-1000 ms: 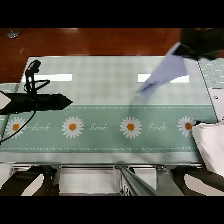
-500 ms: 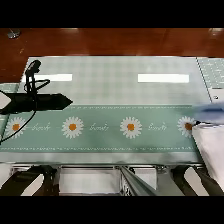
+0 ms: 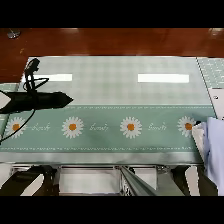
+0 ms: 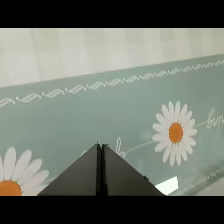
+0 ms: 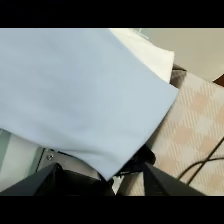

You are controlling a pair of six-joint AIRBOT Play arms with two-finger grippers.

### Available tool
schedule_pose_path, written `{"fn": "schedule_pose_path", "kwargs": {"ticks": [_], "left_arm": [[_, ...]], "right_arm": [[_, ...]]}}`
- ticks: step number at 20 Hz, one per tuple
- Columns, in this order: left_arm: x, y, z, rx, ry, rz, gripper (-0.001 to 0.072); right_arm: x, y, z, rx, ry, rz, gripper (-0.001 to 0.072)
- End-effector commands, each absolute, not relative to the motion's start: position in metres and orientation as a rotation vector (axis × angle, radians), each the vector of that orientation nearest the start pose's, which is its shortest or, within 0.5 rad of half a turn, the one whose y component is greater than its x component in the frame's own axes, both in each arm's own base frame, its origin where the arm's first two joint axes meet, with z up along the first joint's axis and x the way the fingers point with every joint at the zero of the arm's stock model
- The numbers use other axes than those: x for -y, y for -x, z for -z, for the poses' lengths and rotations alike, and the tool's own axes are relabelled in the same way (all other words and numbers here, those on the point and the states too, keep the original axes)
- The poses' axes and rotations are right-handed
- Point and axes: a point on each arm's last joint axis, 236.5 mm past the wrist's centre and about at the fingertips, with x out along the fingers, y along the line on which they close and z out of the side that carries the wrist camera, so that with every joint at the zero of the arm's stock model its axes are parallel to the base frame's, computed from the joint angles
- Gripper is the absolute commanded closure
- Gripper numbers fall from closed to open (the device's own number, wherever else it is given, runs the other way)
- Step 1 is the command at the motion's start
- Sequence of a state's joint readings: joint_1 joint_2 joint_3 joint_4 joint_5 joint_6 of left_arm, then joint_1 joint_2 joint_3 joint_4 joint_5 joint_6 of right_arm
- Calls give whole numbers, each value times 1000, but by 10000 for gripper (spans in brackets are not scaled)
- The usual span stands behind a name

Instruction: Fold the shirts.

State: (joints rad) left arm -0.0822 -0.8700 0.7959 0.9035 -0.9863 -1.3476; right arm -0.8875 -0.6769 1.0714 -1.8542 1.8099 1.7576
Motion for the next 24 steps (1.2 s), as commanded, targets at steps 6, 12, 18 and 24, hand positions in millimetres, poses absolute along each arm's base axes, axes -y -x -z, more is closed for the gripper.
{"fn": "schedule_pose_path", "kwargs": {"ticks": [6,12,18,24], "left_arm": [[156,-392,-189,-828,306,576,676],[101,-377,-68,-1121,126,294,675],[85,-380,-63,-1131,149,255,674],[85,-380,-62,-1132,149,255,675]], "right_arm": [[-24,-380,-228,-739,-513,-128,694],[-70,-386,-27,-1319,68,109,697],[-74,-388,-7,-1361,37,131,696],[-73,-388,-8,-1359,40,133,696]]}}
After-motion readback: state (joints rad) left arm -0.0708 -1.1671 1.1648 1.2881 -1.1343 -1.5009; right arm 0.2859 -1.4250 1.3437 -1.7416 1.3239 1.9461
